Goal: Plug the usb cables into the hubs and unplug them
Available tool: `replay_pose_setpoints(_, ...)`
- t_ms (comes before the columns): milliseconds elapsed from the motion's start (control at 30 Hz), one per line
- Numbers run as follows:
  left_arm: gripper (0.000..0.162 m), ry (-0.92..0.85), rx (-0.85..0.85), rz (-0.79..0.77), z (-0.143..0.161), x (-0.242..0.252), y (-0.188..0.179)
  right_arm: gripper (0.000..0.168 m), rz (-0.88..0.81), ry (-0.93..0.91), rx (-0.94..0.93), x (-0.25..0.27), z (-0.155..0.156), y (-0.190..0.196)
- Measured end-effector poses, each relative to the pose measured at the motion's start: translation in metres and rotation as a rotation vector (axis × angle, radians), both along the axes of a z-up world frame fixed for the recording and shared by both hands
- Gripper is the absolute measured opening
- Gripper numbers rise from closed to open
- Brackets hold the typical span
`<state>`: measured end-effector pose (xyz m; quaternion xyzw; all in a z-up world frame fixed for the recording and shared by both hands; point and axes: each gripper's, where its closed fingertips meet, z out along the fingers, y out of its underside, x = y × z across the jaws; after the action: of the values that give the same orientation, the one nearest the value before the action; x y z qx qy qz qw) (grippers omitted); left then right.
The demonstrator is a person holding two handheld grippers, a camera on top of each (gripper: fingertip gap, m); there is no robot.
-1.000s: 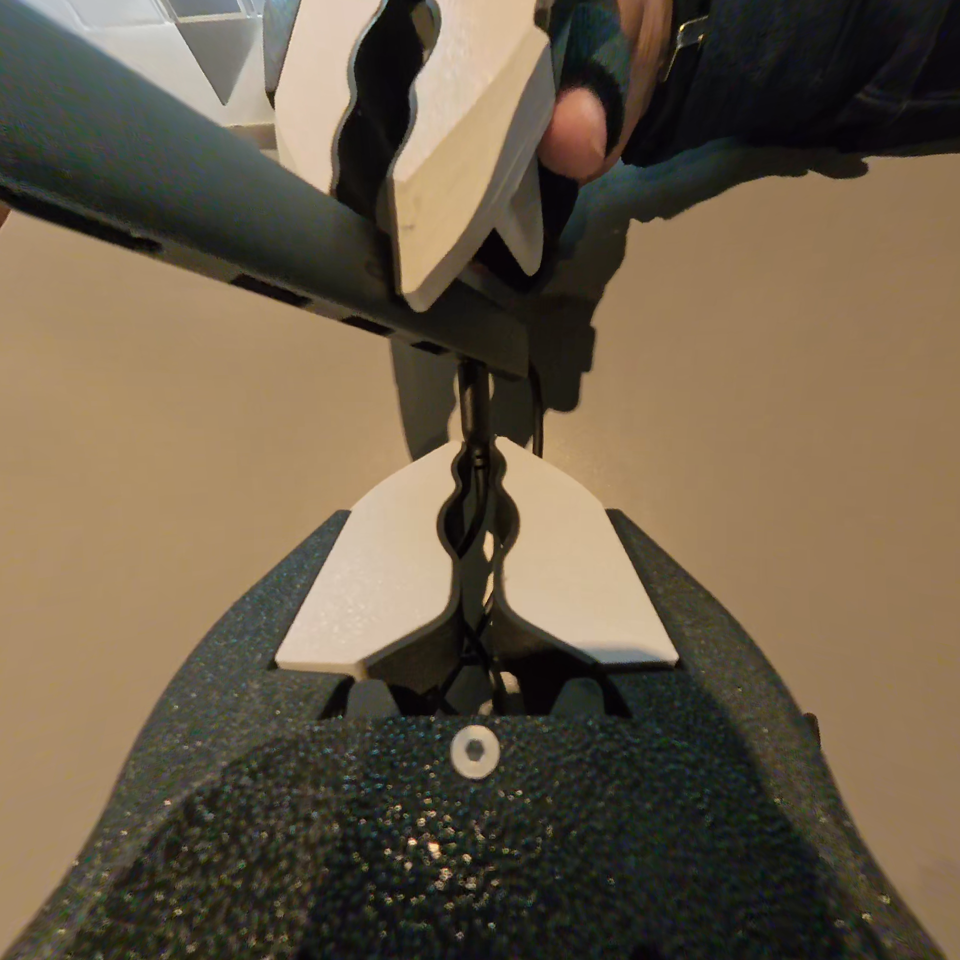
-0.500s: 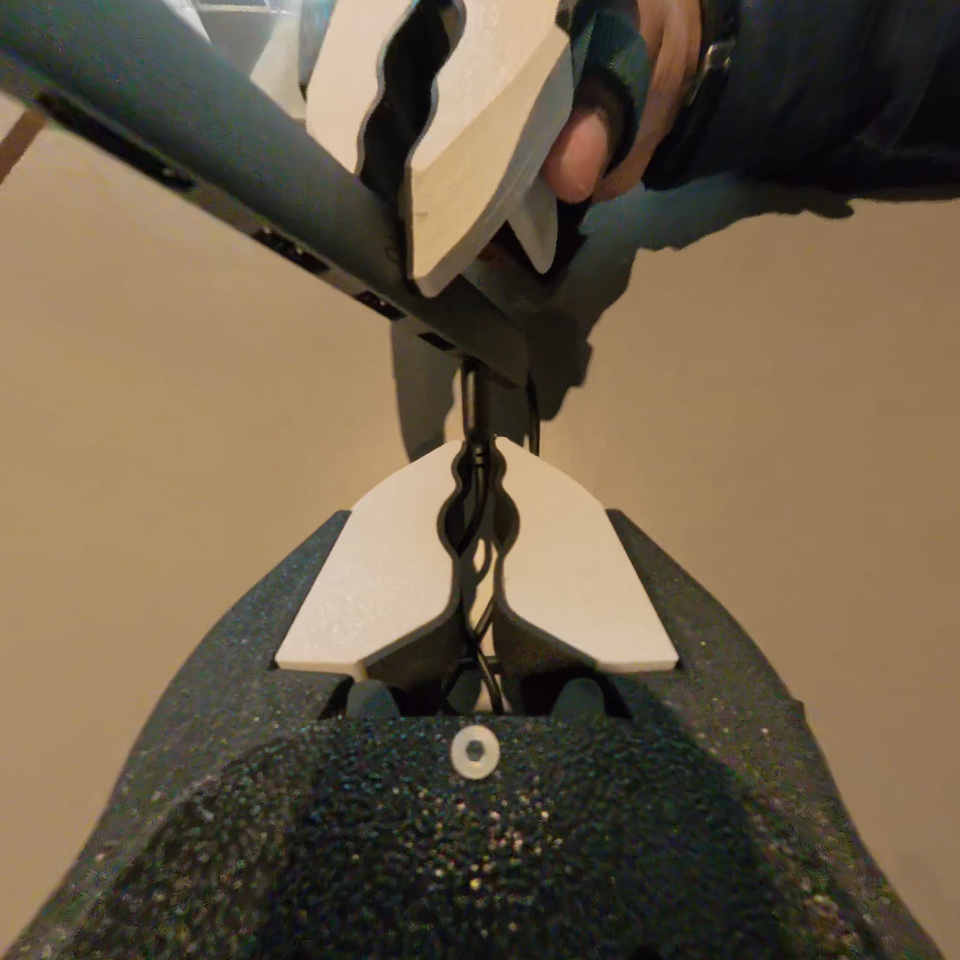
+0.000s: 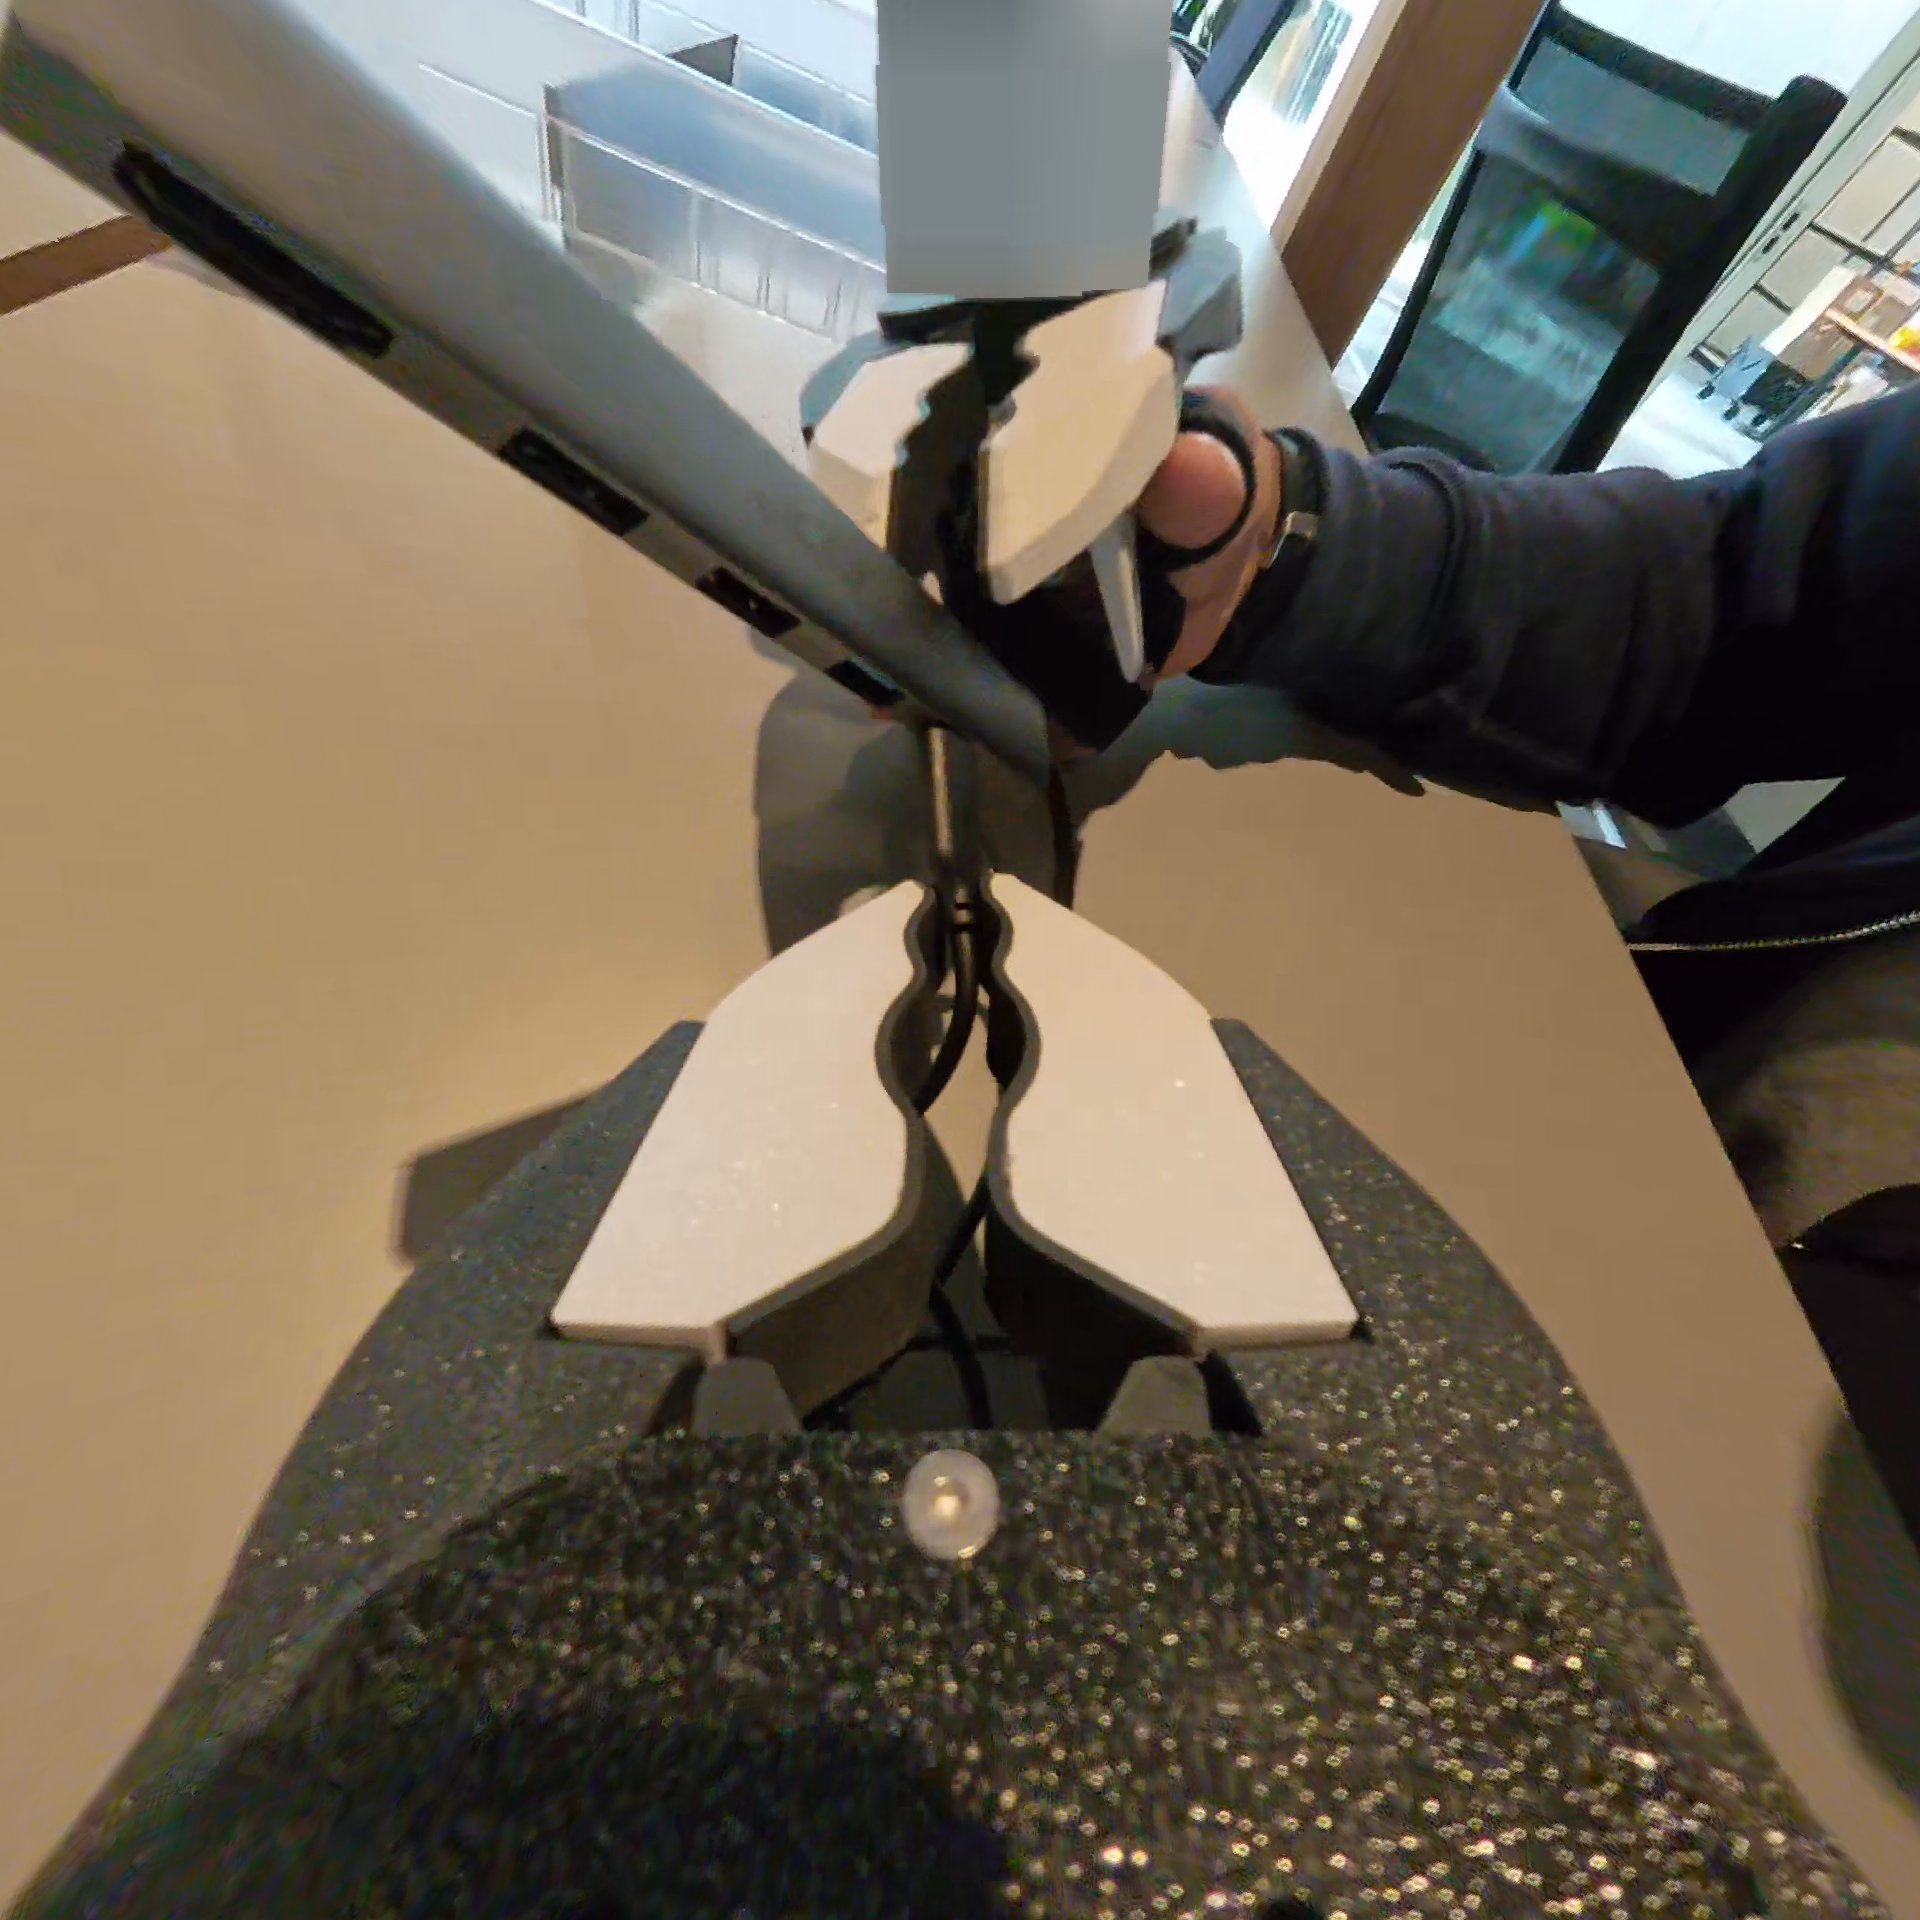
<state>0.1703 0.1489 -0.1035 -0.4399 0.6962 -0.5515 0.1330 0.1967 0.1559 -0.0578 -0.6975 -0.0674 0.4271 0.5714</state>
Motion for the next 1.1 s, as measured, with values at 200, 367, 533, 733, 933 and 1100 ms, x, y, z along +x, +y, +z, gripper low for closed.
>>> replay_pose_setpoints(200, 0.005, 0.005, 0.018, -0.003, -0.001, 0.000, -0.001, 0.016, -0.012, -0.031, -0.018, 0.001, -0.004, 0.001)
replay_pose_setpoints(367, 0.005, 0.006, 0.043, -0.026, -0.003, -0.001, -0.008, 0.013, 0.038, -0.124, -0.053, -0.016, -0.015, 0.000)
replay_pose_setpoints(533, 0.005, 0.015, 0.075, -0.029, -0.006, -0.002, -0.005, 0.009, 0.053, -0.160, -0.063, -0.019, -0.019, 0.000)
replay_pose_setpoints(733, 0.004, 0.028, 0.104, -0.084, -0.007, -0.009, -0.008, 0.009, 0.100, -0.184, -0.051, -0.025, -0.019, -0.004)
replay_pose_setpoints(933, 0.004, 0.041, 0.089, -0.122, -0.010, -0.012, -0.008, 0.009, 0.109, -0.250, -0.056, -0.027, -0.024, -0.005)
replay_pose_setpoints(1100, 0.004, 0.042, 0.100, -0.133, -0.010, -0.014, -0.005, 0.009, 0.112, -0.274, -0.048, -0.029, -0.026, -0.005)
